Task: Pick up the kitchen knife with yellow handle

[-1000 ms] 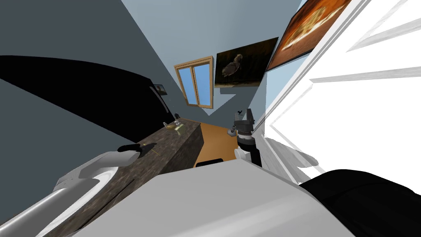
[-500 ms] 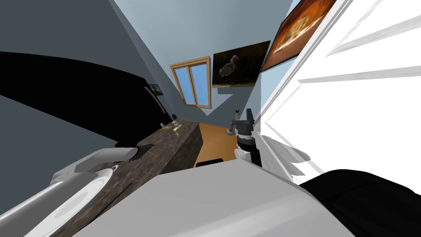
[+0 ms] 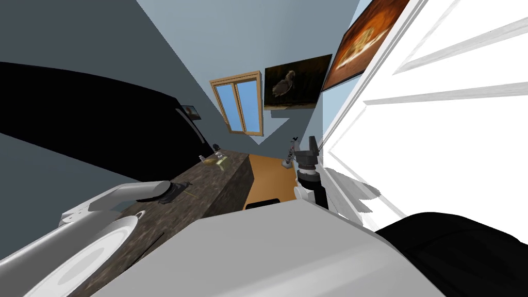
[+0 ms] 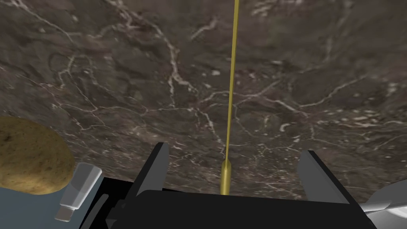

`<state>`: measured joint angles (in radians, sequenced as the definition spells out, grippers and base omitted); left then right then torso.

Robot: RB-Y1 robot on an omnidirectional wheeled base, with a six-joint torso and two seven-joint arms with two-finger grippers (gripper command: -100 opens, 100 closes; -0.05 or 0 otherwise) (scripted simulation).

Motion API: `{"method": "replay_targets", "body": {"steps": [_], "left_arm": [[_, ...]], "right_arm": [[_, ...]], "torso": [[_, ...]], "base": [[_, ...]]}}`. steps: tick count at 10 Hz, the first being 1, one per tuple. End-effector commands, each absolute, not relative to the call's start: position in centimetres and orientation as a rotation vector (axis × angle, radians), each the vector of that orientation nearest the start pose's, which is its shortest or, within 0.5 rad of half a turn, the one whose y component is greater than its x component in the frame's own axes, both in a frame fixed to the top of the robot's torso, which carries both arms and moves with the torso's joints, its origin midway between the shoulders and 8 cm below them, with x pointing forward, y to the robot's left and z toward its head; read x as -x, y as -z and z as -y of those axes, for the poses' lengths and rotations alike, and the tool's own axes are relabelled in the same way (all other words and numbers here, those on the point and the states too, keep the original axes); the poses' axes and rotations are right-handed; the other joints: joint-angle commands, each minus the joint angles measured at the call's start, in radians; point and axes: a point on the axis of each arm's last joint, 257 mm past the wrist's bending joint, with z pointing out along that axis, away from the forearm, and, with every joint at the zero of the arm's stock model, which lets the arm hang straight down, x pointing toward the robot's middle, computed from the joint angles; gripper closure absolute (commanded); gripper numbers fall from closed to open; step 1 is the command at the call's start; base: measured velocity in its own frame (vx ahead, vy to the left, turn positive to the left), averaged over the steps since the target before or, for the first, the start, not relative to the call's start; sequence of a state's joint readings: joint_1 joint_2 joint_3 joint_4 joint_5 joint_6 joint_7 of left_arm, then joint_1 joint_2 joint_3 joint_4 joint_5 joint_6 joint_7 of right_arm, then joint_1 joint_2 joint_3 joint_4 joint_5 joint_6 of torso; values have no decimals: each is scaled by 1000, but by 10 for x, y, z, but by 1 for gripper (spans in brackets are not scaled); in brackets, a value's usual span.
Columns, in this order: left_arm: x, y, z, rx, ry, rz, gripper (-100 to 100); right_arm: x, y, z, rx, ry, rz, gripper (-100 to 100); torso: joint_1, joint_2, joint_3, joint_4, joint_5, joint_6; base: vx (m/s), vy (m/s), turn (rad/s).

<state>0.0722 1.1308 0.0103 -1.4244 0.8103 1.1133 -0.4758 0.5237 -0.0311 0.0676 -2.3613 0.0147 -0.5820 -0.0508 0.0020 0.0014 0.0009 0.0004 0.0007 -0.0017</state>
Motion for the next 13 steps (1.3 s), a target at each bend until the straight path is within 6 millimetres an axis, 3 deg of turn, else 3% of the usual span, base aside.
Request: {"method": "replay_targets", "body": {"steps": [1, 7, 11, 13], "left_arm": [[-331, 311, -625, 1527, -175, -2279, -100], [-319, 311, -601, 1665, -99, -2369, -100], [-317, 309, -571, 1749, 9, -2450, -100], [-316, 309, -570, 1751, 13, -2452, -100]], "right_arm": [[-313, -66, 249, -540, -1435, -536, 0], [-313, -66, 249, -540, -1435, -536, 0], [-313, -65, 249, -540, -1435, -536, 0], [-313, -65, 249, -540, -1435, -536, 0]], "torso": [[0, 0, 0, 0, 0, 0], [2, 0, 0, 0, 0, 0], [3, -1, -1, 0, 1, 0], [5, -2, -1, 0, 1, 0]], "base": [[-21, 33, -97], [-19, 43, -56], [-7, 73, -48], [4, 77, -11]]}}
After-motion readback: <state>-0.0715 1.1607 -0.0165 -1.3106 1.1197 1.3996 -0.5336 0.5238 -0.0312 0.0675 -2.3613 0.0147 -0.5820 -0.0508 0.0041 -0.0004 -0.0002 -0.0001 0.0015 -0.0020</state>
